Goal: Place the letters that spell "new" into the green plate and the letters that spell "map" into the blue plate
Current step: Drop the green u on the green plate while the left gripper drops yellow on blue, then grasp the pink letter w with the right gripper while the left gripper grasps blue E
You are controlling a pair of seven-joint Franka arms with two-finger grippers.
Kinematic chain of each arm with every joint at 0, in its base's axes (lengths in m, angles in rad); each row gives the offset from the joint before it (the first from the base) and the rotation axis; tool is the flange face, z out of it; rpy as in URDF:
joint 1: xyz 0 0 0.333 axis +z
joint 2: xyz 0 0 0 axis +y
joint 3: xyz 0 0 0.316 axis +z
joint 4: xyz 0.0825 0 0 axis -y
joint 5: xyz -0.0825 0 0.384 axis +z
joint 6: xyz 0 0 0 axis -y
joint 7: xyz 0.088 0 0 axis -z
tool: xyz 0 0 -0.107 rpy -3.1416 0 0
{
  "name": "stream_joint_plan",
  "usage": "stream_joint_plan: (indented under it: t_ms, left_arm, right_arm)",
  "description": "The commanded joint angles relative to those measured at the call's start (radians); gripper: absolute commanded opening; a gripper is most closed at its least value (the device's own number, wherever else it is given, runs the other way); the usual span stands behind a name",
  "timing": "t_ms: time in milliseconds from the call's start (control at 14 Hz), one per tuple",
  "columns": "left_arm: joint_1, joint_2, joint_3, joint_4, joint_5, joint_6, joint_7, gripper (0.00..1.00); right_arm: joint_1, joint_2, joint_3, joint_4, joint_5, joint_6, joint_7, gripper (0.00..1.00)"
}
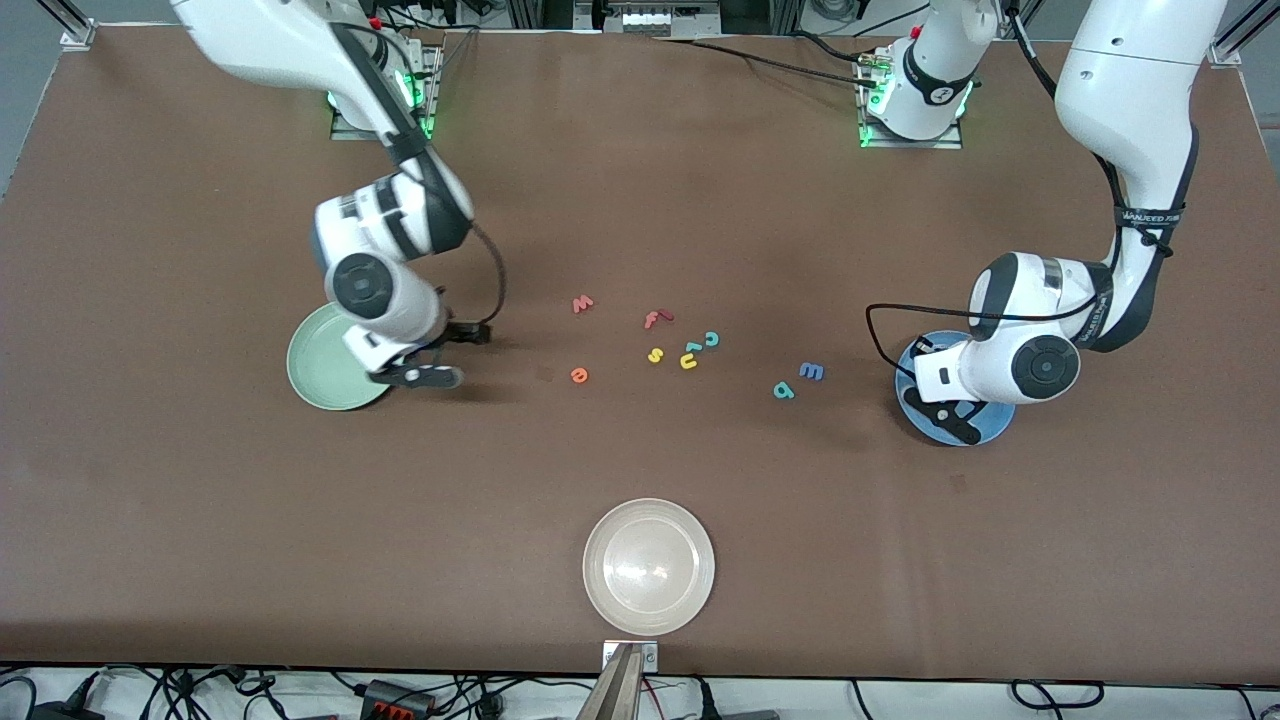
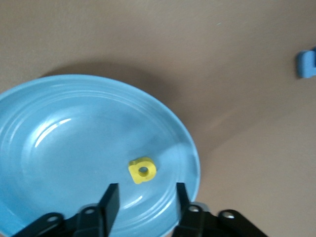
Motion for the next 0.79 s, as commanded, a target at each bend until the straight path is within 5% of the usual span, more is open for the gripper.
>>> stream_joint_plan:
  t_ms: [0, 214, 714]
  left_arm:
    - [0.000, -0.127, -0.032, -0.009, 0.021, -0.117, 0.017, 1.00]
    - [0.001, -0.223, -0.100, 0.011, 0.019, -0.187, 0.020, 1.00]
    - [-0.013, -0.109, -0.262, 0.052, 0.019, 0.005, 0.426, 1.00]
  right_arm:
    - [0.071, 0.018, -0.009, -0.003, 0.033, 0.058, 0.073, 1.00]
    - [0.110, 0.040, -0.009, -0.001, 0.046, 0.103, 0.448, 1.00]
    - [0.226, 0.095, -0.009, -0.004, 0.047, 0.238, 1.129, 1.00]
